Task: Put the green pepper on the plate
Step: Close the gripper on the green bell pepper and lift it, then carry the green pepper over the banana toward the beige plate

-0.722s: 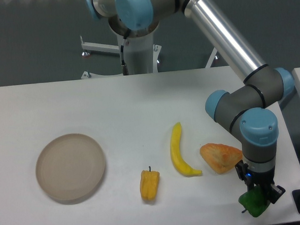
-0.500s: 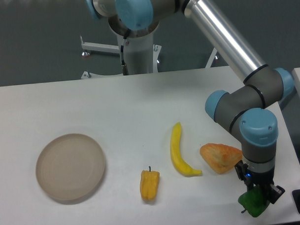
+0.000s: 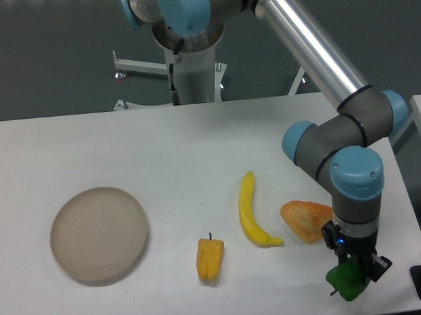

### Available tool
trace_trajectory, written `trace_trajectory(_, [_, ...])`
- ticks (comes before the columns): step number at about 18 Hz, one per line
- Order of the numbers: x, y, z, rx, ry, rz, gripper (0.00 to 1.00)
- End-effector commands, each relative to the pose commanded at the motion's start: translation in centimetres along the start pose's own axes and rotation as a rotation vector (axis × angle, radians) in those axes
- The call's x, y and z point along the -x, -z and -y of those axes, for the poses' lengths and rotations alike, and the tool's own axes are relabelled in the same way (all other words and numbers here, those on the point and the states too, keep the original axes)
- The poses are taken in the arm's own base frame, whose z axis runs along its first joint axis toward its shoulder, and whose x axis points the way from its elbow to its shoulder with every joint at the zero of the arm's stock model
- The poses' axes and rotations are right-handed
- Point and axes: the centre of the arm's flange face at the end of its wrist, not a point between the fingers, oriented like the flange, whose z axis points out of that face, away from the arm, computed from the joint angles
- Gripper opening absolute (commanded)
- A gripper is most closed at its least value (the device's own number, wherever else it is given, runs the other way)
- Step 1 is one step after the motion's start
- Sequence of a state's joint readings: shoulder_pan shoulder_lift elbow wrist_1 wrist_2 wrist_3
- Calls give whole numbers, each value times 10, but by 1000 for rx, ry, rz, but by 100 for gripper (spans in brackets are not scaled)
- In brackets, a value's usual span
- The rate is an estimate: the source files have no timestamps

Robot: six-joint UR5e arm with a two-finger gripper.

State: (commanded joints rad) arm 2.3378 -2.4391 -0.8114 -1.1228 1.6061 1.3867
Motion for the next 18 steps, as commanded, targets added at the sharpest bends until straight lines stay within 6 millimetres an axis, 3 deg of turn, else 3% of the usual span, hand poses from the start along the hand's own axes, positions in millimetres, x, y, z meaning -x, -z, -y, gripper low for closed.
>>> trace_trajectory(2, [-5, 8, -1, -2, 12, -8, 27])
trace_trajectory(8, [-42, 45, 33, -28, 130, -37, 27])
trace_trajectory(12, [-82, 82, 45, -21, 175, -84, 27])
trace_trajectory(18, [-137, 129, 86, -74, 315, -132, 27])
